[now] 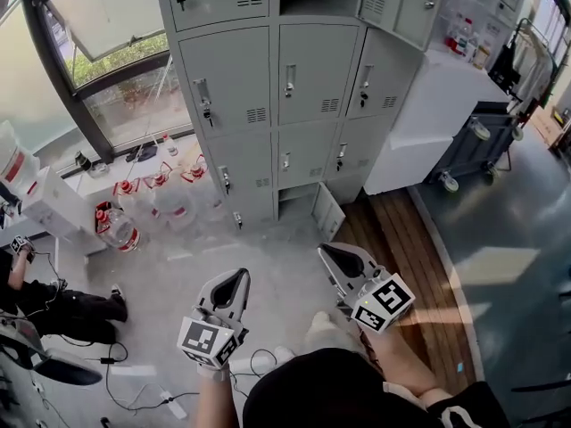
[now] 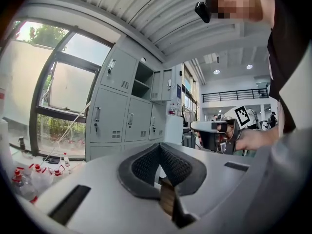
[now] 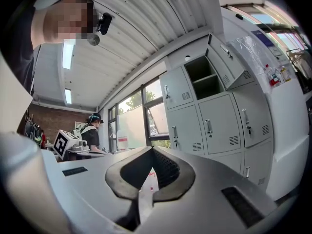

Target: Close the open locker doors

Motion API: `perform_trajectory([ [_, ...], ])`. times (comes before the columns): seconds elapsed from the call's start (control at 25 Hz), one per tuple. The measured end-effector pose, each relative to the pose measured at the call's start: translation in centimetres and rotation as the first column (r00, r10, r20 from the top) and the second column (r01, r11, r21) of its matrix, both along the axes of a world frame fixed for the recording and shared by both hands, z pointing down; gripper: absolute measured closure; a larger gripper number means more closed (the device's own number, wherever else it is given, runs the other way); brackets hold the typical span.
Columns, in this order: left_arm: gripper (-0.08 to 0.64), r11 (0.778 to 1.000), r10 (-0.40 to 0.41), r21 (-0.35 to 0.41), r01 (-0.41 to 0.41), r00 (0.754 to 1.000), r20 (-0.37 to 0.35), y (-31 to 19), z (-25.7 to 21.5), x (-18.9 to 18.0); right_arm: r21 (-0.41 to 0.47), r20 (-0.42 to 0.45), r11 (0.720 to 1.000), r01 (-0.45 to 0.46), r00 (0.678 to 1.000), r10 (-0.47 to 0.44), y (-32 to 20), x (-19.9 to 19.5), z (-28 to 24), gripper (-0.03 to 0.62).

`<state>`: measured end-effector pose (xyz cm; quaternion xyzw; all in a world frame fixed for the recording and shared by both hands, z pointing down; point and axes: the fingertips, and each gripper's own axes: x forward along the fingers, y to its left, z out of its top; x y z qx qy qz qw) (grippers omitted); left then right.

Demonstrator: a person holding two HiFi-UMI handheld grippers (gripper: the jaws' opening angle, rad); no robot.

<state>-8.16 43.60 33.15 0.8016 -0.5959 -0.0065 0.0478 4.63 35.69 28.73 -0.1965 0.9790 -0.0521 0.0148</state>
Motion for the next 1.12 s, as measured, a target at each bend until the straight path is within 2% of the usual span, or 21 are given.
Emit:
perform_trajectory([
  [0.12,0.543,1.000,0.004,-0.019,-0.004,1.000,0.021,-1.3,1.0,-0.7,-0.017,0.003,1.000,-0.002,1.000,0.002,-2.0,-1.1,0.7,0.563],
  [0.32,0.543,0.999,-0.022,-0.042,0.023,1.000,0.013,-5.4,2.0,-3.2,-0.015,0.005,1.000,0.013,1.000,-0.013,-6.7,-3.7,1.2,0.563],
  [0.72,0.543,0.997,-0.048,-0.060,0.051,0.998,0.036,-20.1,0.4,-6.9,-0.013,0.037,0.997,0.070,0.997,-0.070,-20.9,-8.8,-0.5,0.563],
  [0.92,0.543,0.997,-0.041,-0.056,0.043,0.998,0.037,-27.5,-1.3,-6.7,-0.002,0.051,0.997,0.075,0.996,-0.075,-27.6,-9.2,-1.8,0.563],
  [1.12,0.543,0.999,-0.020,-0.038,0.022,0.998,0.057,-33.5,-1.4,-6.2,0.052,0.054,0.998,0.038,0.998,-0.041,-32.8,-8.0,-3.2,0.563],
])
